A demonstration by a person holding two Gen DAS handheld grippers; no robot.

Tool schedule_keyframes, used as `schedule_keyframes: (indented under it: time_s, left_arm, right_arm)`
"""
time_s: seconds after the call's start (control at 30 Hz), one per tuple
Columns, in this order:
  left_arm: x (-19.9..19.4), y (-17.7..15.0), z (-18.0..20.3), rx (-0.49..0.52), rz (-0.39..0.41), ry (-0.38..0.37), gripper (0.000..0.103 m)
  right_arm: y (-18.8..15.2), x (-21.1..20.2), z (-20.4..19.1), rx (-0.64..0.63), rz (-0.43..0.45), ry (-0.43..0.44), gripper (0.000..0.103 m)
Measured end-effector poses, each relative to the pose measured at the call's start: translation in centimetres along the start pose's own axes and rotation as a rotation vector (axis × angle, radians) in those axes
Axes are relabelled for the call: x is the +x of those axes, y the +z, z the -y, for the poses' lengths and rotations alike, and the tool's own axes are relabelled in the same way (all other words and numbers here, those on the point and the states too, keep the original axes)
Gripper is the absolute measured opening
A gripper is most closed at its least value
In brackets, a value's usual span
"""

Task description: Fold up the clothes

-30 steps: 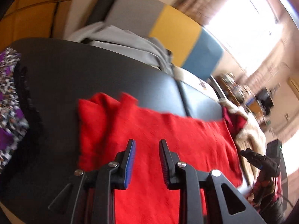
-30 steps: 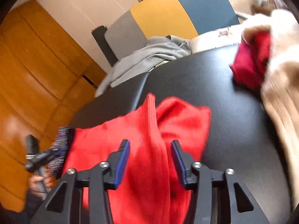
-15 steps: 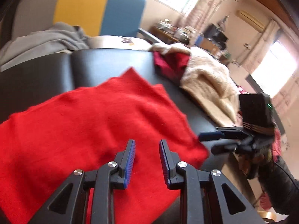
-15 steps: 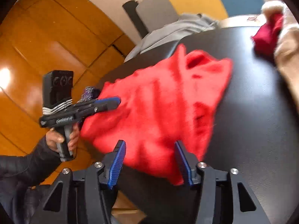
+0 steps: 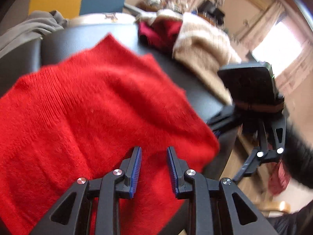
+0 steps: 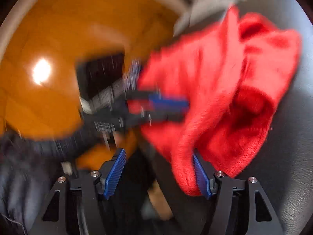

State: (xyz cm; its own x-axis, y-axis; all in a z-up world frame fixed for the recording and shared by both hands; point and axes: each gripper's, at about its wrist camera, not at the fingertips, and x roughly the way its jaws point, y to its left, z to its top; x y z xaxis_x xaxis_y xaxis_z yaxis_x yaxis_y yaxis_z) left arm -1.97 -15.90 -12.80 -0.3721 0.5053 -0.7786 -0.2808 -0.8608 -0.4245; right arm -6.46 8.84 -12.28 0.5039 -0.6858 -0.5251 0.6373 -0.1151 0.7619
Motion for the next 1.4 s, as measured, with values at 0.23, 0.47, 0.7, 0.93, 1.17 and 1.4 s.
schedule_keyframes:
  time_s: [0.23,0.47,0.7,0.93,1.17,1.4]
  left_arm:
    - [0.6,-1.7,0.1,-0.043,-0.02,-0.081,0.021]
    - [-1.2,-3.9,0.5,-0.164,0.124,-0.066,0.029]
    - [-9.0,-8.1,-2.9,-0.326,0.307,-0.016,0.034]
    - [-21.0,-18.0,-9.0,-0.506,0.505,0.235,0.048]
    - [-22.3,-22.1,-12.8,-0.542,0.454,0.181,0.048]
    - [-18.6,-20.9,-14.9,-0.51,0.345,0.044,0.046]
  right_arm:
    - [-0.5,0.8,-1.4,-0.028,-0.393,-0.108,0.056]
    - [-2.9,-1.7,-2.7,0.02,-0.196,-0.254,0.057]
    - [-0.2,-3.7,-7.5,-0.011,0.188,-0.427,0.085]
    - [6.8,4.2,-8.0,-0.067,0.423,-0.603,0.093]
    - [8.4,6.1,-1.8,-0.017,0.409,-0.823,0.094]
    - [7.9,5.9,-1.3,-0.064,0.403,-0.824,0.103]
